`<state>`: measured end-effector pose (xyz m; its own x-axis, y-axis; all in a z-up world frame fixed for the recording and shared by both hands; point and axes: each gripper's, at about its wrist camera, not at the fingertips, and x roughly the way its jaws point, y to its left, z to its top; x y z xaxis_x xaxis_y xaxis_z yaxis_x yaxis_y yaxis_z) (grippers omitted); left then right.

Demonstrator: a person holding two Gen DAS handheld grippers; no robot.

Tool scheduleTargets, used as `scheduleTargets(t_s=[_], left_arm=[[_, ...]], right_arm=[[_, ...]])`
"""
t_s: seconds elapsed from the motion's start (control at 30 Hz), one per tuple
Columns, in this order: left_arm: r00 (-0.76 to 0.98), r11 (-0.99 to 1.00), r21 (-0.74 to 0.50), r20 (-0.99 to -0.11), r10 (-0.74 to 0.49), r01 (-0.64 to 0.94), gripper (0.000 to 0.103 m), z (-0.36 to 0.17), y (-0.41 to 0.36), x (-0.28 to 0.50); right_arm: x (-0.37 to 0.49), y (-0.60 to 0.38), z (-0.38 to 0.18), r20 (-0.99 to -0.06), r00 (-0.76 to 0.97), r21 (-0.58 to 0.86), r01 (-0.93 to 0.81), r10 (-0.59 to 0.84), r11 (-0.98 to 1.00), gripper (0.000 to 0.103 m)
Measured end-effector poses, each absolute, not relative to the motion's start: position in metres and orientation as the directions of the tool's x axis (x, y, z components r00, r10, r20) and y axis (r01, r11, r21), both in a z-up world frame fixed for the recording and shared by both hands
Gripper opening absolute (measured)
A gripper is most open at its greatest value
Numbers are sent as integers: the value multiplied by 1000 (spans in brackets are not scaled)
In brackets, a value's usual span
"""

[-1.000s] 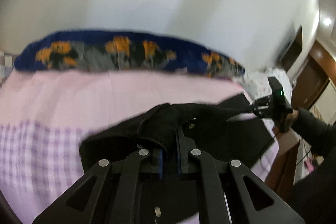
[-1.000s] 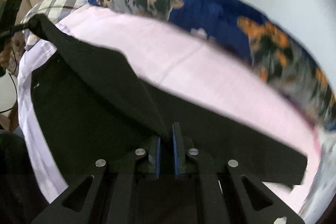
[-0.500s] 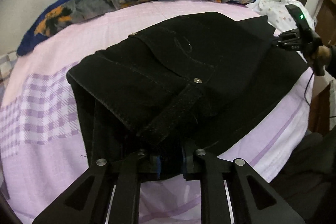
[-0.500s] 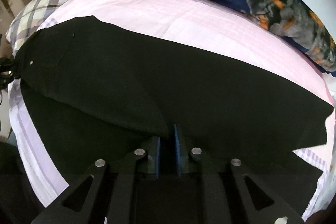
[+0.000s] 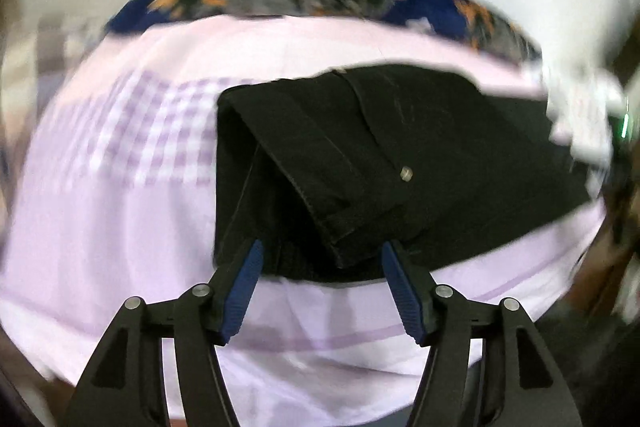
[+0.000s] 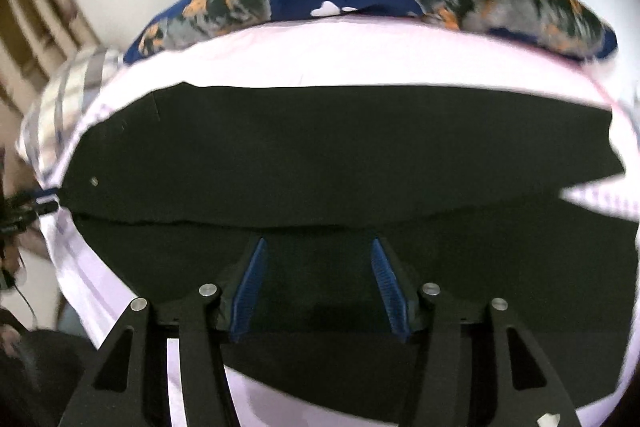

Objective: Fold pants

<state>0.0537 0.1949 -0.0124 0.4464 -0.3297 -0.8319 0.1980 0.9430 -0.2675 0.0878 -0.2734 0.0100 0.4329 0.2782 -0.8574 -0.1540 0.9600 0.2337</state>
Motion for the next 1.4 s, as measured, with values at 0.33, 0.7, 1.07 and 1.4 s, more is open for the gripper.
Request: scheduleTargets(t_s=[0.33, 0.7, 1.07, 1.4], left_arm=[[412, 725, -686, -677, -609, -55, 63, -30, 182, 54], [440, 599, -758, -644, -625, -259, 61, -68, 182, 74], [525, 618, -740, -648, -552, -265, 16, -55, 193, 75], [538, 640, -732, -646, -542, -234, 16, -25, 196, 85]], right_arm=[[72, -259, -1, -807, 442, 393, -95, 393, 915, 52], [68, -262, -13, -778, 444, 485, -25, 444, 874, 53], [76, -283, -32, -717, 487, 612, 97, 499, 785, 52], [105, -337, -51, -576, 642, 792, 283, 507, 541, 48]])
